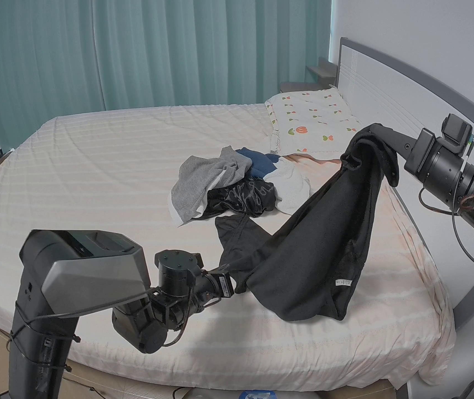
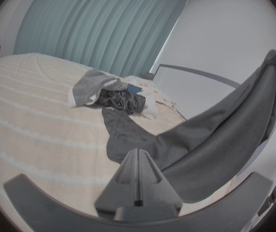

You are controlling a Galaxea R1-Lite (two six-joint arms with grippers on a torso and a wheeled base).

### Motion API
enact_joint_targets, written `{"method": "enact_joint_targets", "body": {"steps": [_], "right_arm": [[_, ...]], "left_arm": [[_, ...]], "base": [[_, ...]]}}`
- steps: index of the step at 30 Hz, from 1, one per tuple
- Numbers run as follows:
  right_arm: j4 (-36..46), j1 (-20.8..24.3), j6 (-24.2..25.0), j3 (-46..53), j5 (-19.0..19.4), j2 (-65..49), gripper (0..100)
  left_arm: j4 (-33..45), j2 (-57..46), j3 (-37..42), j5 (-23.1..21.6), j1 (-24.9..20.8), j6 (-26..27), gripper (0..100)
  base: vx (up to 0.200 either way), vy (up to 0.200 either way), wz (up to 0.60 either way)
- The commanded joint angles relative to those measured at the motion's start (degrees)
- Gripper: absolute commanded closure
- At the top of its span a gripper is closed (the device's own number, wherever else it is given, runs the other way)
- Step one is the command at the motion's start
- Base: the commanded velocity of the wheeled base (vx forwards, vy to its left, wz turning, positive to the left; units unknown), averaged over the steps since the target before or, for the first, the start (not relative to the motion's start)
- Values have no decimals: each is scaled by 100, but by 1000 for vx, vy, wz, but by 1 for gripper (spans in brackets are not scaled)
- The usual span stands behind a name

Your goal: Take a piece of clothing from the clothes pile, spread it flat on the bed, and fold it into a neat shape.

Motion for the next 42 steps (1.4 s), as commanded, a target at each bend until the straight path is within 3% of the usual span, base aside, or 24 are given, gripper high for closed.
{"method": "enact_joint_targets", "body": {"steps": [1,17,22,30,31,35,42], "right_arm": [[-14,-3,-16,171,8,-23,100],[30,216,-60,-242,-36,-58,100],[30,410,-87,-242,-45,-67,100],[30,463,-95,-250,-53,-67,100],[30,463,-95,-250,-53,-67,100],[30,445,-95,-259,-53,-76,100],[39,427,-95,-312,-45,-67,100]], "left_arm": [[95,561,-191,1,-168,126,100],[455,1018,-797,36,-238,293,100],[517,1194,-1430,72,-221,232,100],[1044,1177,-1606,80,-238,232,100],[1035,1177,-1588,98,-238,232,0],[1000,1177,-1535,291,-238,223,0],[1000,781,-1280,230,-265,91,0]], "base": [[0,0,0],[0,0,0],[0,0,0],[0,0,0],[0,0,0],[0,0,0],[0,0,0]]}}
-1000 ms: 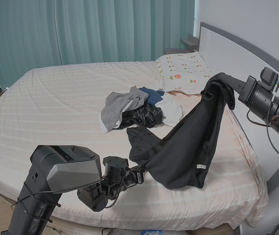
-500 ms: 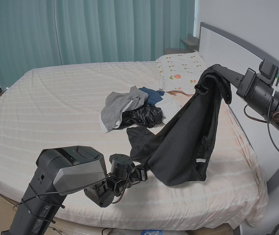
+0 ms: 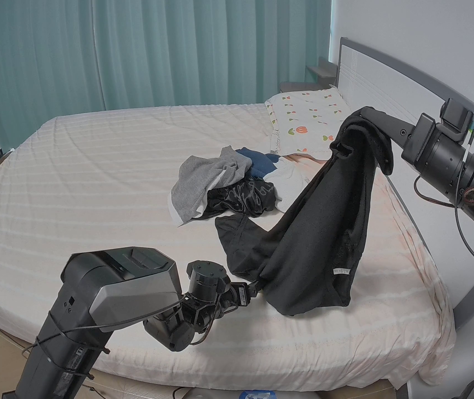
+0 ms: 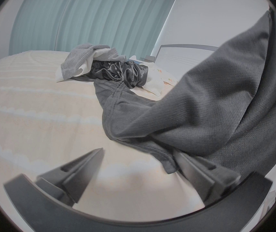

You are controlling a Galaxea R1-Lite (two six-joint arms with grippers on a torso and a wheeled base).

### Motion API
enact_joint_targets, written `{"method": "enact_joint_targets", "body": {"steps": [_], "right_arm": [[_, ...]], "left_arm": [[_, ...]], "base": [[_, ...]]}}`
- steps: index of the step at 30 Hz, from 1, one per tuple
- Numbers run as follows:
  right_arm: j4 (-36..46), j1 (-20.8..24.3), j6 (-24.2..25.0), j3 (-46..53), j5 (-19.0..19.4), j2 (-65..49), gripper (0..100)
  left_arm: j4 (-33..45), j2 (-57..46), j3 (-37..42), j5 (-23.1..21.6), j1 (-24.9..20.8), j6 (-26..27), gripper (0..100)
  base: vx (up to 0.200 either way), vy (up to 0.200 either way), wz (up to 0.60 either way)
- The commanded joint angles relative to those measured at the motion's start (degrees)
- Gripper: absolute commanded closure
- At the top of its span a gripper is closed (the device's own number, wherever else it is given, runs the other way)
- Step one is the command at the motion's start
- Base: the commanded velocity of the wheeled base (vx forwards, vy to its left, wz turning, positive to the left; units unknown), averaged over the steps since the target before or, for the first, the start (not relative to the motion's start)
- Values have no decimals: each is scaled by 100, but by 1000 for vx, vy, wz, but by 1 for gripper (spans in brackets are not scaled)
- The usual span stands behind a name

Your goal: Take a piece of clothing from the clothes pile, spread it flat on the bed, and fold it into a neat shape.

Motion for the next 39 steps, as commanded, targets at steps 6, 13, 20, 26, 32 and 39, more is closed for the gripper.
{"method": "enact_joint_targets", "body": {"steps": [6,13,20,26,32,39], "right_arm": [[5,-29,1,-37,10,14,100],[5,-99,1,-2,10,5,100],[-13,-99,10,165,10,58,100],[-22,156,19,157,-7,216,100],[-13,252,10,77,-16,268,100],[-13,243,10,-213,-7,225,100]], "left_arm": [[47,-690,584,-44,-106,-20,0],[100,-1428,1032,26,61,85,0],[275,-2043,1023,-35,237,41,0],[363,-2070,970,-53,17,15,0],[381,-2061,1032,-71,-9,15,0],[346,-1762,1058,-115,-203,6,0]], "base": [[0,0,0],[0,0,0],[0,0,0],[0,0,0],[0,0,0],[0,0,0]]}}
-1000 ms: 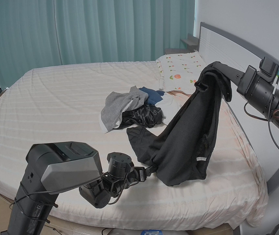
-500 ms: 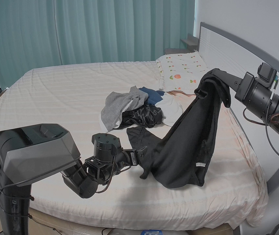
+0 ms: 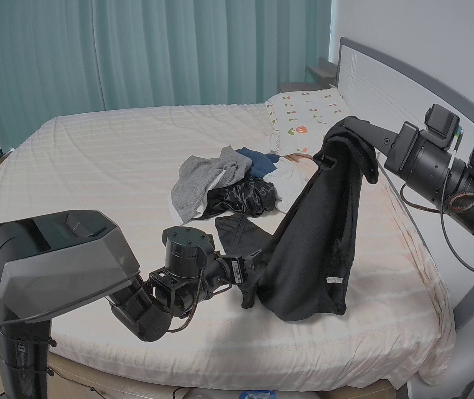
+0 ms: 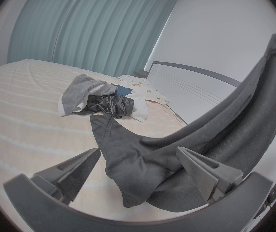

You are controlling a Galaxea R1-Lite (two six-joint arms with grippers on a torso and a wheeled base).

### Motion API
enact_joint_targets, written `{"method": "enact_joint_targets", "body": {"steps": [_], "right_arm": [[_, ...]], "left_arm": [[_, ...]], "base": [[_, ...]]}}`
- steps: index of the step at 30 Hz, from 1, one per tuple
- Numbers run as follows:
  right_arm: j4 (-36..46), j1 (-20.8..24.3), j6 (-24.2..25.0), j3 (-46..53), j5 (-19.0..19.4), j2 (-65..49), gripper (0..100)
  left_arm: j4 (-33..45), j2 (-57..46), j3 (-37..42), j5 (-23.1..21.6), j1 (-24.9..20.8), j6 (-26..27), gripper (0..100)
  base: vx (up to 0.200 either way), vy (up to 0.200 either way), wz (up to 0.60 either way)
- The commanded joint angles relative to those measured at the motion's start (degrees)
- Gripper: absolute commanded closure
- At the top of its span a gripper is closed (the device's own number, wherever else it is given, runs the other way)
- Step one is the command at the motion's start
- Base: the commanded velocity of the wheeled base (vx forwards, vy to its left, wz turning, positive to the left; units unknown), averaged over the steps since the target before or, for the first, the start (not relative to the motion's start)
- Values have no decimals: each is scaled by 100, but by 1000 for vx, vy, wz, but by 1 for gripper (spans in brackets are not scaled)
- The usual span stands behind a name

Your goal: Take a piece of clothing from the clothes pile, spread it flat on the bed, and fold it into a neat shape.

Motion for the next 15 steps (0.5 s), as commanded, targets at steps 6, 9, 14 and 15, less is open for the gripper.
{"method": "enact_joint_targets", "body": {"steps": [6,9,14,15], "right_arm": [[32,13,-10,-320,10,-44,100],[24,22,-10,-320,1,-18,100],[24,31,-19,-329,1,-62,100],[15,31,-19,-346,10,-88,100]], "left_arm": [[-35,530,-59,-22,-214,-10,0],[-44,706,-156,-14,-266,-10,0],[-149,759,-208,-93,-249,-10,0],[-140,767,-235,-84,-240,-19,0]], "base": [[0,0,0],[0,0,0],[0,0,0],[0,0,0]]}}
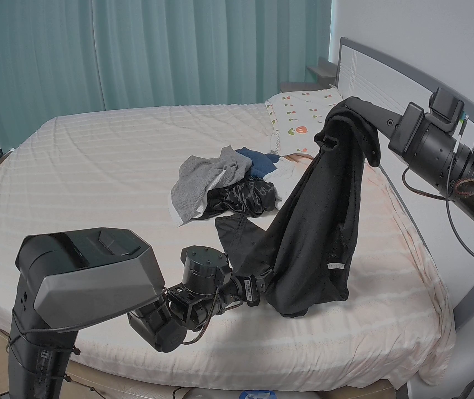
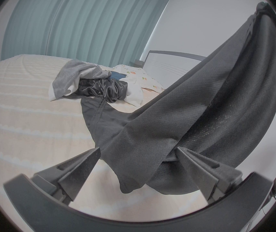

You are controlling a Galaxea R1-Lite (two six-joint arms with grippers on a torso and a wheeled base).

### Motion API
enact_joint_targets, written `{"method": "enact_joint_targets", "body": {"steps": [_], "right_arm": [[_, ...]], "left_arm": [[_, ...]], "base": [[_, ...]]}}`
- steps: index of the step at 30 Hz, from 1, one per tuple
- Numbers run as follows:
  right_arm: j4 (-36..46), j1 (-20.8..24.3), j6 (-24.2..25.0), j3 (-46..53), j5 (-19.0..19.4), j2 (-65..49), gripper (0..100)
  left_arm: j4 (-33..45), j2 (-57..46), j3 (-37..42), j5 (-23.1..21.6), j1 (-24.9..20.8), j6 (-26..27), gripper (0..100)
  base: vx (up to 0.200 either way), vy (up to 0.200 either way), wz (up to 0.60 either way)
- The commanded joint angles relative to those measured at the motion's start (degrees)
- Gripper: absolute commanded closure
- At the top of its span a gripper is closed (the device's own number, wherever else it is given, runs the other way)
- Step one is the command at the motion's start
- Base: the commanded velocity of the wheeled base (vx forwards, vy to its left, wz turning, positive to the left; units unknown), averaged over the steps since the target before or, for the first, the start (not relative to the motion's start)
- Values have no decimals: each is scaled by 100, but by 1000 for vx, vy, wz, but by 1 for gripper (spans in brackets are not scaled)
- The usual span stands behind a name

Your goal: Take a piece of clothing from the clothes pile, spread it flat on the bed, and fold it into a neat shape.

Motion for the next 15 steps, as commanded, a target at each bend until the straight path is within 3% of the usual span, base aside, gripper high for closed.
{"method": "enact_joint_targets", "body": {"steps": [1,15], "right_arm": [[-13,8,-5,-38,9,-63,100],[-4,271,-5,-38,9,-239,100]], "left_arm": [[-4,147,-73,13,19,-5,0],[-4,1035,-1216,320,177,-682,0]], "base": [[0,0,0],[0,0,0]]}}
